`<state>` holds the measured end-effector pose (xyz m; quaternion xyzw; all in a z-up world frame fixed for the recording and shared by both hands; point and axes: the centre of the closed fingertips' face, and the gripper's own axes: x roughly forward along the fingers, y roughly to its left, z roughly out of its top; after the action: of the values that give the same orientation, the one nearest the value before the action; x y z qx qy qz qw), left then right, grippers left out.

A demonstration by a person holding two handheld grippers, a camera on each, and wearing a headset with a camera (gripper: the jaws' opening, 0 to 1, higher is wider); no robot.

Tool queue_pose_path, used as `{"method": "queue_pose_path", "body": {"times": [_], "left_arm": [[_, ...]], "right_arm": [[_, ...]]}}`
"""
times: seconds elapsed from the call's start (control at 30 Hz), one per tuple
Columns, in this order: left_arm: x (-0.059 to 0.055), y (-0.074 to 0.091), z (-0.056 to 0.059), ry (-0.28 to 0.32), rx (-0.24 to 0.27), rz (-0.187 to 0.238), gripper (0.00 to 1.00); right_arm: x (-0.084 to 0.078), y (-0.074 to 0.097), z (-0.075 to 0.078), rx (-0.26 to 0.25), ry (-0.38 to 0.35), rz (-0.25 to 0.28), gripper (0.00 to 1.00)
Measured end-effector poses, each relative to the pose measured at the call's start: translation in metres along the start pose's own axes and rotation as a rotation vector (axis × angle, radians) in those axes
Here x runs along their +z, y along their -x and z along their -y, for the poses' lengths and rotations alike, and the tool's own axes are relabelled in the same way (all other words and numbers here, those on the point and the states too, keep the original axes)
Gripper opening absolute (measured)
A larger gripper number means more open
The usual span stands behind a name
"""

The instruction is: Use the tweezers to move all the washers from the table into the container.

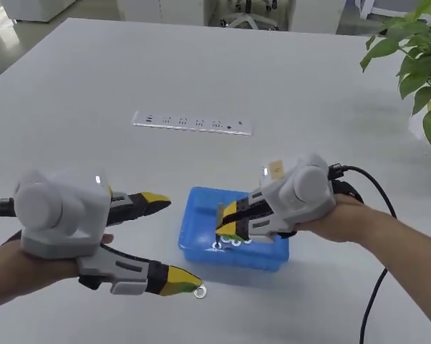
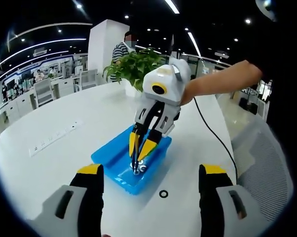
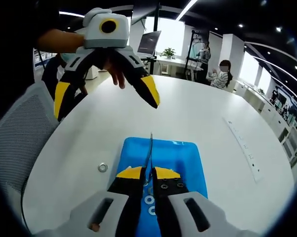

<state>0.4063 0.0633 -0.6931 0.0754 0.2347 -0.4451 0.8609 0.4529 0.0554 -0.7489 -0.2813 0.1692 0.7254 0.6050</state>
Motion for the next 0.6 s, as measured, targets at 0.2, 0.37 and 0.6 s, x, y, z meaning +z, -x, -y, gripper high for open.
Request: {"method": "queue_pose_path", "body": {"times": [0.2, 0.37, 0.6], "left_arm": [[0.009, -0.005, -0.007, -0.058, -0.015, -0.006, 0.67], [0.016, -0.012, -0.013, -0.105, -0.021, -0.011, 0.51], [0.025, -0.024, -0.020, -0.149, -0.032, -0.009, 0.33]], "right_arm": [[0.000, 0.000, -0.001, 0.004, 0.011, -0.003, 0.08], [0.000, 0.000, 0.000, 0.005, 0.014, -0.002, 0.08], [0.000, 0.000, -0.001, 0.006, 0.023, -0.003, 0.08]]}}
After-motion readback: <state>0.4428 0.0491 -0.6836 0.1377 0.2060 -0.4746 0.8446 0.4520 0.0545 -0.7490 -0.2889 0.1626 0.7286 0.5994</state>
